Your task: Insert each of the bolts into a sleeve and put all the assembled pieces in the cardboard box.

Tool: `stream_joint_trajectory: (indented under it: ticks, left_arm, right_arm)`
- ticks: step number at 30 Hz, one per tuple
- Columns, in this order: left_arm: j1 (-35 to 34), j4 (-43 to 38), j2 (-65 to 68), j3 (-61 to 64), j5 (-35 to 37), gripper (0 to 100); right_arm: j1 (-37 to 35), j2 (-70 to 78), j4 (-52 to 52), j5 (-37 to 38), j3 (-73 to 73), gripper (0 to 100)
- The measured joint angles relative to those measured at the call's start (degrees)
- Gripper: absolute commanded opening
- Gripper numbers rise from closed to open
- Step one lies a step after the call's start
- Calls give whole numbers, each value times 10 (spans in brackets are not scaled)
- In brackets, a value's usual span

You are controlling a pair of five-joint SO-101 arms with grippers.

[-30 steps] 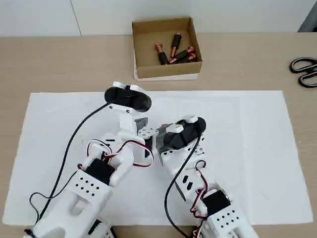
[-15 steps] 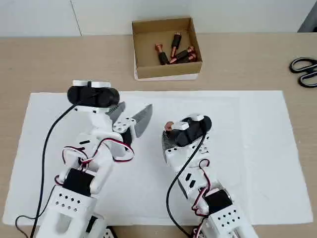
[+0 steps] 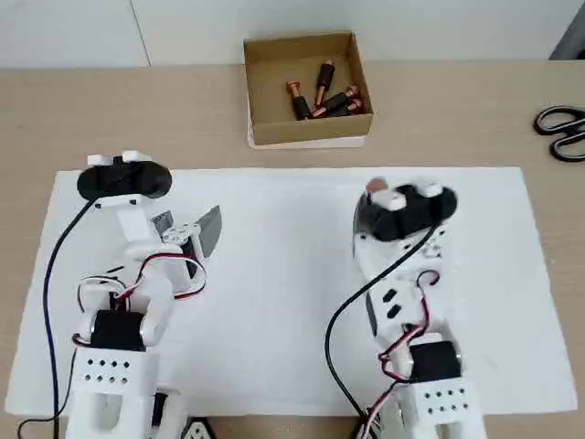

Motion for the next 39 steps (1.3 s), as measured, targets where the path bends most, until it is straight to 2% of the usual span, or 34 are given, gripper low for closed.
stream_joint_trajectory:
  ticks: [5,10,14,23,28,31,39]
  left_arm:
    - [-1,0,0,0,-24,247]
    - [-1,0,0,8,-25,247]
    - [-1,1,0,40,-25,247]
    - [-1,1,-4,60,-25,246]
    - [-1,1,-5,60,-25,246]
    - [-1,1,-5,60,-25,246]
    - [-1,1,-5,60,-25,246]
  right_arm:
    - [1,113,39,5,-206,4]
    - [1,331,39,5,-452,4]
    - [1,578,43,10,-714,4]
    - [-5,1227,43,70,-1318,4]
    - [-26,1523,43,105,-1599,4]
    - [-32,1611,31,107,-1654,4]
    - [-29,1676,-30,109,-1657,7]
